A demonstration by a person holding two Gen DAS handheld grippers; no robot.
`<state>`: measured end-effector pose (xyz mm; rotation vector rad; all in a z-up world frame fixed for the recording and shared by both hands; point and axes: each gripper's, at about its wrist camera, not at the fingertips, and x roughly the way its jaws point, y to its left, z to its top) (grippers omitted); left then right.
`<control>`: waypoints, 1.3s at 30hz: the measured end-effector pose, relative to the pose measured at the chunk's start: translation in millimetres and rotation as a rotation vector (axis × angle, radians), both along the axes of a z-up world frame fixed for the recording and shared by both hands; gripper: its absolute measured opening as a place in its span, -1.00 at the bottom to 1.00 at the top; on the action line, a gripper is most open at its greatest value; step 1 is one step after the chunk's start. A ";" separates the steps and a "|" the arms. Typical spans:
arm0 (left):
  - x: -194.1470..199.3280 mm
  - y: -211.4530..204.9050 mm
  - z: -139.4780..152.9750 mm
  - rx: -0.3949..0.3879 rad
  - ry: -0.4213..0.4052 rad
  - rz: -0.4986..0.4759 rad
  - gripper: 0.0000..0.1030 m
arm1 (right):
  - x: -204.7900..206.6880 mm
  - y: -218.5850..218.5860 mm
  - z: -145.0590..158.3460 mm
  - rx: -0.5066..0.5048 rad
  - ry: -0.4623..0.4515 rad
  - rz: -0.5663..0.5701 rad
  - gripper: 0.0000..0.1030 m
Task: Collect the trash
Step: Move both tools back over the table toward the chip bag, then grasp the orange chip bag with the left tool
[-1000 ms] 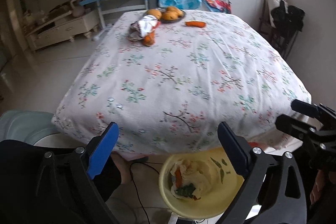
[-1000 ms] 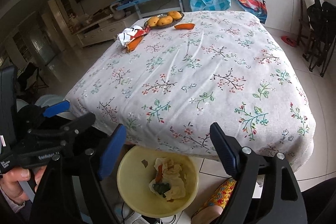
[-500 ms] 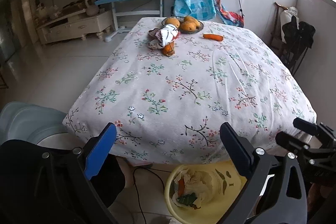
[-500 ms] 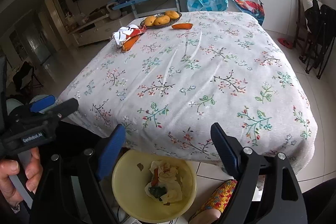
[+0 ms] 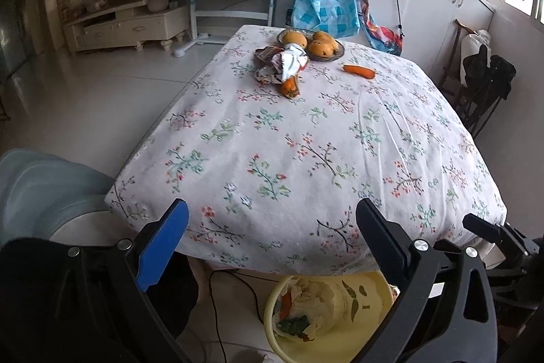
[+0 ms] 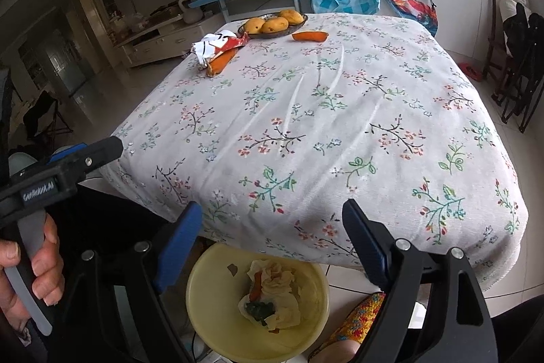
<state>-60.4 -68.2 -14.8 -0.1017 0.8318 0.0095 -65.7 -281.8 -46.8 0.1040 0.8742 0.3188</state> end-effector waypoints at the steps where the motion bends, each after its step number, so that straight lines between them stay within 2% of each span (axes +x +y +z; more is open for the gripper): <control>1: 1.7 2.3 2.9 0.000 -0.005 0.005 0.85 | 1.1 1.2 0.9 -0.002 -0.001 0.006 0.58; 10: 35.2 14.2 14.4 0.018 -0.016 0.030 0.86 | 17.7 13.5 3.9 -0.010 0.002 0.049 0.60; 15: 63.2 13.1 21.2 0.047 -0.025 0.009 0.86 | 34.3 10.6 6.4 -0.010 0.012 0.045 0.60; 28: 154.6 -7.9 25.8 0.070 -0.034 -0.054 0.86 | 92.2 11.0 10.5 -0.041 0.028 0.060 0.60; 34: 198.9 -25.2 15.6 0.137 -0.013 -0.083 0.86 | 102.7 3.4 5.2 0.000 0.042 0.041 0.60; 36: 213.9 -31.6 8.9 0.173 0.004 -0.092 0.82 | 103.4 2.7 2.3 0.008 0.049 0.040 0.60; 39: 230.6 -34.3 -2.7 0.192 0.045 -0.100 0.53 | 103.9 2.7 1.0 0.013 0.051 0.041 0.59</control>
